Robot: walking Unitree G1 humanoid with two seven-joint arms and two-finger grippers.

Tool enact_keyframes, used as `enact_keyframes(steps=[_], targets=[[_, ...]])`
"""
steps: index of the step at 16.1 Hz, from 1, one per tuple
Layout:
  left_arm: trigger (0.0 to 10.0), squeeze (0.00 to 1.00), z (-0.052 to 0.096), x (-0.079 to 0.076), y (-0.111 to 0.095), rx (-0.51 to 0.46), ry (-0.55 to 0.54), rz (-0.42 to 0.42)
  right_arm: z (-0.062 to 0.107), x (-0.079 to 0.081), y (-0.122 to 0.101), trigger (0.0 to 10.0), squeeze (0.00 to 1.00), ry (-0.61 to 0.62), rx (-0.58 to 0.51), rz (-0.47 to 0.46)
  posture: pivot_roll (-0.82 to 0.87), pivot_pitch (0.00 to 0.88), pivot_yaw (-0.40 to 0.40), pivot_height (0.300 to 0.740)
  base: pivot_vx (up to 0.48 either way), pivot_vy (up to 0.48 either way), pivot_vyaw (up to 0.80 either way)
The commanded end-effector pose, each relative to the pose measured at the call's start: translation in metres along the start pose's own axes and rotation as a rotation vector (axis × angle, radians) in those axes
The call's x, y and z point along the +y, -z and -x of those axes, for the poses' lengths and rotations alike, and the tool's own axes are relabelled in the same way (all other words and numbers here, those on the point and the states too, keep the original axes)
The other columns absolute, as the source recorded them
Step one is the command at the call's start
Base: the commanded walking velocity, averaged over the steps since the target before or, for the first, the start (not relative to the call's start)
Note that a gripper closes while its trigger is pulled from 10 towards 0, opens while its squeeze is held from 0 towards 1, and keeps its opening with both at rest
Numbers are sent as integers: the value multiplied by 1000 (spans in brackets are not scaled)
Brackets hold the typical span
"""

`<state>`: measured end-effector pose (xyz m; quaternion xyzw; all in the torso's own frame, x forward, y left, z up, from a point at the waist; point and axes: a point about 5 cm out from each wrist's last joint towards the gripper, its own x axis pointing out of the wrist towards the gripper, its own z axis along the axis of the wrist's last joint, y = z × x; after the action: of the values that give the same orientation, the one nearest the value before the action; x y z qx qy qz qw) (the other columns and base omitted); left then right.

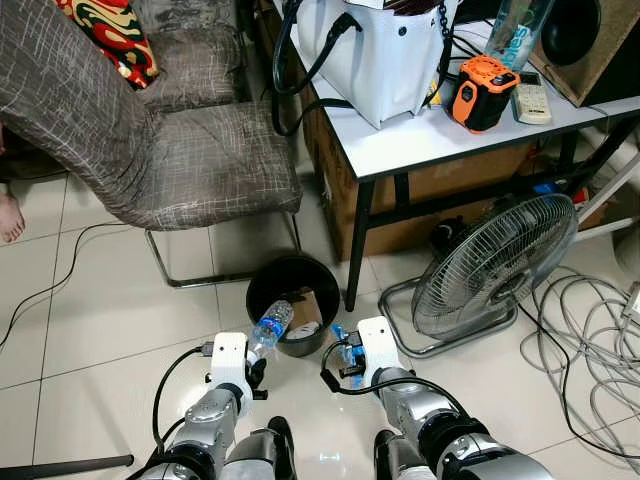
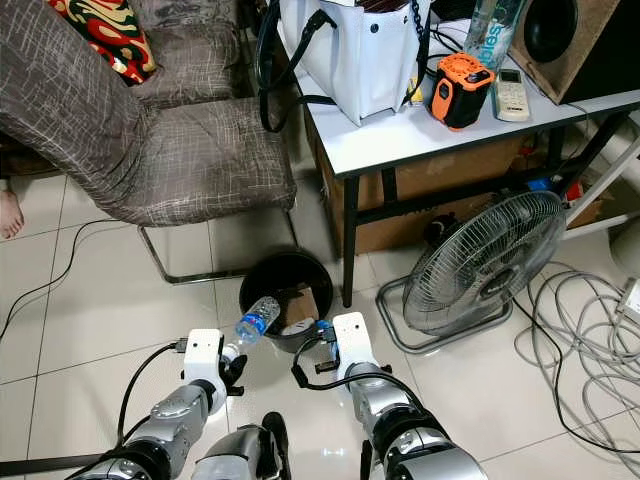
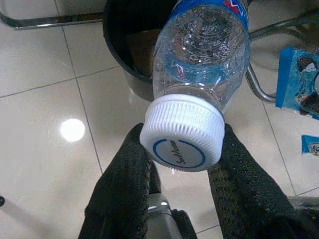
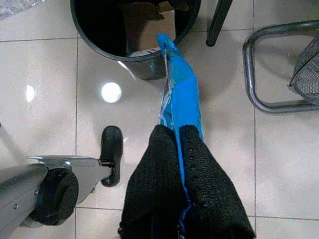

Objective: Picking trash to rubbish bin

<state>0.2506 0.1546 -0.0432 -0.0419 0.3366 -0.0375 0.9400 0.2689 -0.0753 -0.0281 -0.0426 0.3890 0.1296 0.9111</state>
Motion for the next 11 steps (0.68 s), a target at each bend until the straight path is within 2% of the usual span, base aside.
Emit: enact_keyframes(steps=[1,11], targets=[[10000,0,4,3,15,56,-8,16,0,4,2,10000,0,-9,12,8,-146,206,67,740,0,0,0],[10000,0,3,1,14,52,9,15,0,5,3,10000,0,-13,16,12,-148,204,69,740,0,0,0]])
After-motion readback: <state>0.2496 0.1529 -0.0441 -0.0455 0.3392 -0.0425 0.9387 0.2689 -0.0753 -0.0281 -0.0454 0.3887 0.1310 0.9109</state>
